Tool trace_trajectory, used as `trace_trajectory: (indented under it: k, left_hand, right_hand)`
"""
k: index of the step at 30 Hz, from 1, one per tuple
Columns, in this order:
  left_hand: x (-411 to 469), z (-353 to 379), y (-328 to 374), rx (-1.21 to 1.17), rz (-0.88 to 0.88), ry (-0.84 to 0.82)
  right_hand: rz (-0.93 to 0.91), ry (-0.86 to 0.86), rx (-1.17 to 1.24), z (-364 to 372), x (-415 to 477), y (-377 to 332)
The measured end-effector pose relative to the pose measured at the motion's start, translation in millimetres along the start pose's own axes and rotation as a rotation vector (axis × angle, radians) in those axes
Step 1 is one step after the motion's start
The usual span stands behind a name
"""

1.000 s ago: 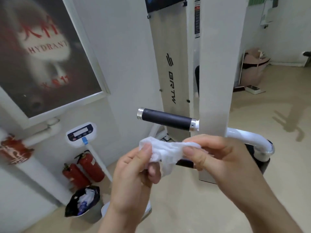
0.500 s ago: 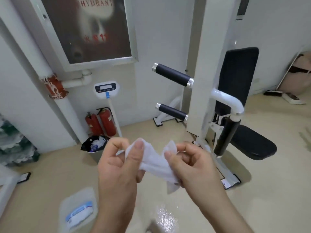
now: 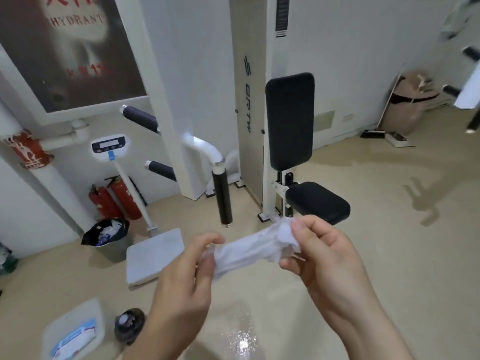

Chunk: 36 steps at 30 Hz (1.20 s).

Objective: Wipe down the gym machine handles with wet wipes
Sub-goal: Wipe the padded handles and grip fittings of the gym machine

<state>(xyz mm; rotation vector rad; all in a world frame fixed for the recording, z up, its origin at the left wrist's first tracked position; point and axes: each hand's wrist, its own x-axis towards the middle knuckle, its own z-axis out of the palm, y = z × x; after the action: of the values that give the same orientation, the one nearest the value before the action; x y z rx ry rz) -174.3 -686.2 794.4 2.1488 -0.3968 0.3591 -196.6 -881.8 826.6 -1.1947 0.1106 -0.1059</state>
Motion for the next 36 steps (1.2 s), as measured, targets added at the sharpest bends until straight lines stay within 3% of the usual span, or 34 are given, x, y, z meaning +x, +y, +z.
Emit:
trace_trajectory:
  k: [3, 7, 10, 12, 15, 17, 21, 27, 30, 36]
  left_hand:
    - [11.7, 74.6, 21.5, 0.058, 0.043, -0.080]
    - [29.0, 174.0, 73.9, 0.183, 0.053, -0.036]
    - [46.4, 217.4, 130.3, -0.232, -0.005, -0.022]
    - [58.6, 243.9, 158.6, -0.517, -0.066, -0.137]
    - [79.2, 287.7, 179.4, -0.534, -0.082, -0.413]
    - [95.0, 317.9, 190.1, -0.499, -0.105, -0.506]
    - [136.1, 378.1, 207.1, -0.371, -0.078, -0.539]
    - [213.4, 477.5, 233.9, -0.379, 0.067, -0.580]
    - [254.8, 527.4, 257.3, -0.472, -0.005, -0.555]
    - [322.4, 614.1, 308.9, -0.907, -0.416, -0.377]
  right_hand:
    - [-0.015, 0.022, -0.093, -67.6, 8.5, -20.6]
    - [-0.076, 0.037, -0.270, -150.2, 35.4, -53.5]
    - [-0.041, 0.028, -0.326, -198.4, 47.2, -75.0]
    - [-0.009, -0.069, -0.283, -226.9, 50.9, -89.1]
    - [-0.005, -0.164, -0.304, -273.9, 59.6, -106.7]
    - [-0.033, -0.088, -0.334, -304.1, 67.7, -115.4]
    - [-0.194, 0.263, -0.452, -366.4, 94.1, -130.7]
    - [-0.030, 0.470, -0.155, -466.7, 167.9, -152.4]
    - [-0.003, 0.403, -0.217, -517.6, 206.8, -173.9]
    - [0.006, 0.218, -0.309, -592.5, 258.4, -213.9]
